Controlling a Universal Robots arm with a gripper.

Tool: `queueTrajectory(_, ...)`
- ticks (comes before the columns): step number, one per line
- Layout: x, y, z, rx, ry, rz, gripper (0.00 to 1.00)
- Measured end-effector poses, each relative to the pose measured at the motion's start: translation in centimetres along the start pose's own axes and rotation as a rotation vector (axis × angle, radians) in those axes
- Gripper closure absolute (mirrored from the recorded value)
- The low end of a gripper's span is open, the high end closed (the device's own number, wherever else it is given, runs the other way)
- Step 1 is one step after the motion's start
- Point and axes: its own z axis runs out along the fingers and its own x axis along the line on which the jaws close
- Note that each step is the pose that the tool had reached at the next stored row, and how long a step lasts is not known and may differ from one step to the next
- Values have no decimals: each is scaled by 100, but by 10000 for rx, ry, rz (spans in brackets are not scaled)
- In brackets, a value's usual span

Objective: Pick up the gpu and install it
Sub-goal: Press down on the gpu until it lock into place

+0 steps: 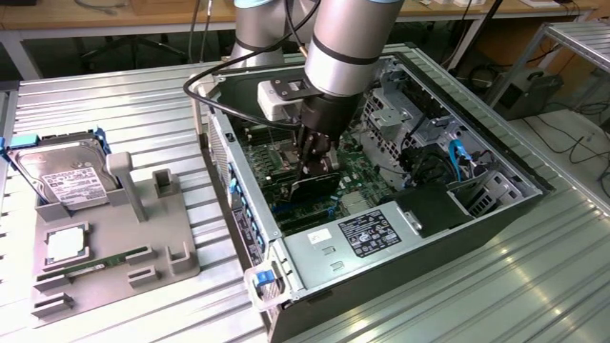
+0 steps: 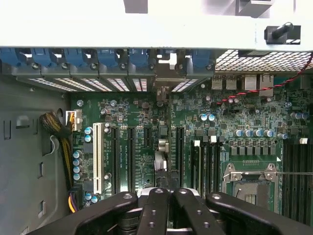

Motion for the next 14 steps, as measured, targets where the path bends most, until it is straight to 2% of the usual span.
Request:
queueTrajectory(8,-1,0,0,1,0,0,89)
queueTrajectory(11,-28,0,10,15,0,-1,89)
queueTrajectory(14,-61,7,75,58,0,-2,89)
